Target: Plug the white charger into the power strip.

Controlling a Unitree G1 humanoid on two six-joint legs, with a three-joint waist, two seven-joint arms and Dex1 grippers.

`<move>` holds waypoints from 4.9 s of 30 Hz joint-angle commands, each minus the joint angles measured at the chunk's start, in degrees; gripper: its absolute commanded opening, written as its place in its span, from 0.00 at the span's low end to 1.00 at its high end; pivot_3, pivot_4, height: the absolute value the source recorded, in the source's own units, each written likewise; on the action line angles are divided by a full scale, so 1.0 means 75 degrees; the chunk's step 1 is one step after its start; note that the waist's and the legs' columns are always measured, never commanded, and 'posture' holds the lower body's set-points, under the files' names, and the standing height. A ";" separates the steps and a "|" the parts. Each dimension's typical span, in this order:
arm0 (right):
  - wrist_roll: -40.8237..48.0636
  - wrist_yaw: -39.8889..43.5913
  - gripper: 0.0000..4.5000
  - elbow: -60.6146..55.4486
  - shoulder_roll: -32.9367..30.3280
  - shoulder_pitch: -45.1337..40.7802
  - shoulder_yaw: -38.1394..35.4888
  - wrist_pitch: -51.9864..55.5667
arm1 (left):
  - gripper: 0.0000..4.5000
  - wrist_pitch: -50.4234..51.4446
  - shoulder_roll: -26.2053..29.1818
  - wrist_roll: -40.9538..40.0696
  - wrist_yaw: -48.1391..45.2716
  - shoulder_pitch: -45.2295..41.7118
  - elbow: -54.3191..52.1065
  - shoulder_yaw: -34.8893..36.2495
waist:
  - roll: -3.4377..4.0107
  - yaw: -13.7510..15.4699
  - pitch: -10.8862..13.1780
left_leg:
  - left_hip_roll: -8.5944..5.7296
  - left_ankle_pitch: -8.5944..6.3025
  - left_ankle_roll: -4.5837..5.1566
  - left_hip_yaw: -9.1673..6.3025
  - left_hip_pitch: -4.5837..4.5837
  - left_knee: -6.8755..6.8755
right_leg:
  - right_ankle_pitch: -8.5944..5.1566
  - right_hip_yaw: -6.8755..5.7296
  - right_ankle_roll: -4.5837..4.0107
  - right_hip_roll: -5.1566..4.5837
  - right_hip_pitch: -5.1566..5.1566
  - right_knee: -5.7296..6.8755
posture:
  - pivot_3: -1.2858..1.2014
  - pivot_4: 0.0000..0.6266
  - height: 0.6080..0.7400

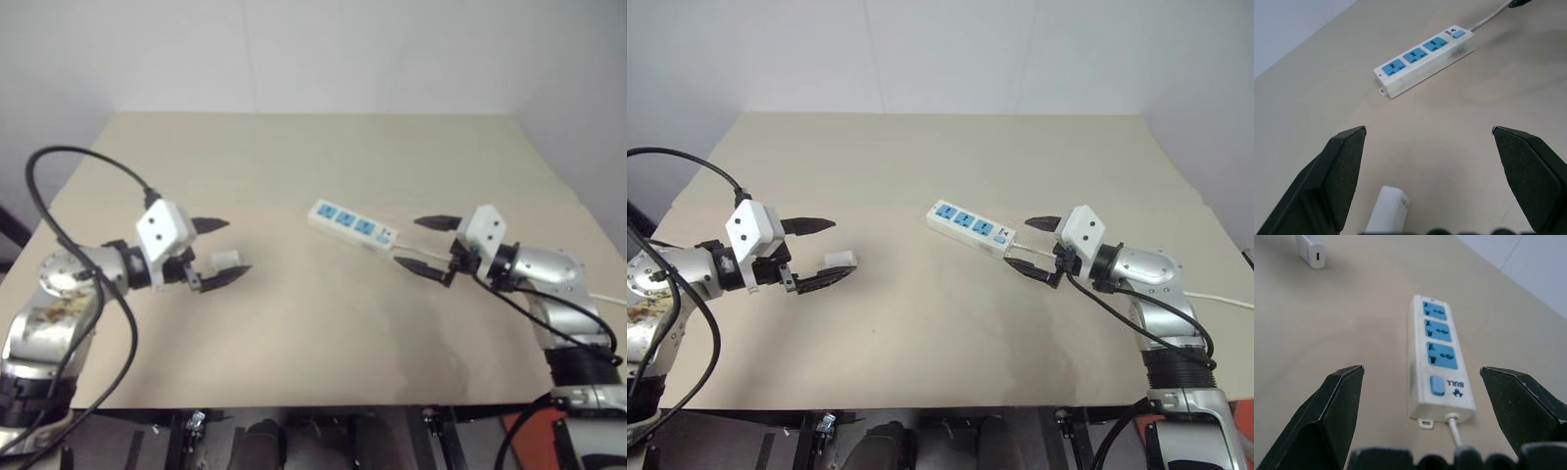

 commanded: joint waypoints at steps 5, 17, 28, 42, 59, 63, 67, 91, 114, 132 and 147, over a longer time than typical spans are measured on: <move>0.0015 -0.0030 0.99 -0.0144 -0.0074 -0.0095 -0.0142 -0.0142 | 1.00 0.0015 0.0154 -0.0106 0.0042 -0.0035 -0.0239 0.0230 | 0.0001 0.0001 0.0000 | 0.0000 0.0000 0.0000 0.0000 0.0000 0.0000 | 0.0000 -0.0001 0.0000 0.0000 0.0000 0.0000 | 0.52 0.24 1.00; -0.0229 -0.0902 0.99 -0.0837 -0.0289 0.0767 -0.0570 0.0051 | 1.00 -0.0373 0.0025 0.0088 -0.0486 -0.1070 0.0769 -0.0489 | 0.0001 -0.0029 0.0000 | -0.0001 0.0000 0.0000 0.0003 0.0002 0.0000 | 0.0000 -0.0001 0.0000 0.0000 0.0000 0.0003 | 0.52 0.24 1.00; -0.0827 0.0203 0.99 0.4017 0.0128 -0.2183 0.0261 -0.0467 | 1.00 -0.0470 -0.0197 0.0193 -0.0751 -0.1539 0.1053 -0.0951 | 0.0000 -0.0139 0.0001 | 0.0000 0.0001 0.0000 0.0041 0.0005 -0.0002 | 0.0000 0.0005 -0.0001 0.0000 0.0002 -0.0009 | 0.52 0.24 1.00; -0.2279 -0.0152 0.56 0.7840 0.0894 -0.3653 0.0875 -0.2024 | 1.00 0.0038 0.0030 0.0101 -0.0537 -0.0704 0.0134 -0.0585 | 0.0001 -0.0252 0.0000 | 0.0006 0.0008 -0.0014 0.0031 0.0017 -0.0019 | 0.0000 0.0020 0.0001 0.0000 -0.0003 -0.0005 | 0.52 0.24 1.00; -0.1415 0.1005 0.01 0.4770 0.0989 -0.2035 0.0492 -0.2504 | 1.00 -0.0100 0.0055 -0.0032 -0.0754 -0.0905 0.0225 -0.0627 | 0.0001 -0.0232 0.0000 | 0.0007 0.0007 -0.0012 0.0027 0.0015 -0.0024 | 0.0001 0.0021 0.0000 0.0000 -0.0009 -0.0001 | 0.52 0.24 1.00; -0.1068 0.0609 0.01 0.2134 0.0941 -0.0455 0.0435 -0.1665 | 1.00 -0.0173 0.0124 0.0036 -0.0851 -0.0807 0.0317 -0.0673 | 0.0003 -0.0236 0.0000 | 0.0009 0.0004 -0.0007 0.0026 0.0003 -0.0022 | 0.0000 0.0020 0.0000 0.0001 -0.0025 0.0007 | 0.52 0.24 1.00; -0.0964 0.0042 0.01 0.0726 0.0981 0.0661 0.0340 -0.0777 | 1.00 -0.0192 0.0132 0.0007 -0.0969 -0.0852 0.0336 -0.0757 | 0.0002 -0.0205 0.0000 | 0.0006 0.0004 -0.0007 0.0027 0.0009 -0.0021 | 0.0000 0.0024 0.0000 0.0001 -0.0020 0.0014 | 0.52 0.24 1.00; 0.0792 -0.1125 0.99 -0.1578 0.1855 0.2195 -0.0298 0.0365 | 1.00 -0.0137 0.0299 0.0008 -0.1354 -0.0824 0.0348 -0.0828 | 0.0003 -0.0159 0.0000 | 0.0002 0.0004 -0.0007 0.0027 0.0033 -0.0017 | 0.0000 0.0028 -0.0001 0.0001 -0.0006 0.0031 | 0.52 0.24 1.00; 0.0215 -0.1235 0.99 -0.0425 0.2404 0.1282 0.0395 0.0225 | 1.00 0.0182 0.0255 0.0007 -0.0736 -0.0236 -0.0097 -0.0706 | 0.0004 -0.0166 0.0001 | 0.0001 0.0004 -0.0006 0.0025 0.0035 -0.0018 | 0.0000 0.0027 0.0000 0.0001 -0.0006 0.0034 | 0.52 0.24 1.00; -0.0137 -0.1176 0.99 0.0902 0.2727 0.0745 0.0578 -0.0329 | 1.00 0.0168 0.0167 -0.0014 -0.0484 -0.0177 -0.0158 -0.0732 | 0.0004 -0.0198 0.0001 | 0.0001 0.0005 -0.0008 0.0026 0.0041 -0.0019 | 0.0000 0.0029 -0.0001 0.0001 -0.0009 0.0045 | 0.52 0.24 1.00; 0.0259 0.0255 0.76 0.0708 0.2110 0.1024 0.0584 -0.0771 | 1.00 0.0039 0.0288 0.0020 -0.0505 -0.0237 -0.0052 -0.0593 | 0.0004 -0.0163 0.0001 | 0.0001 0.0004 -0.0007 0.0026 0.0046 -0.0020 | 0.0000 0.0029 0.0000 0.0001 -0.0006 0.0047 | 0.52 0.24 1.00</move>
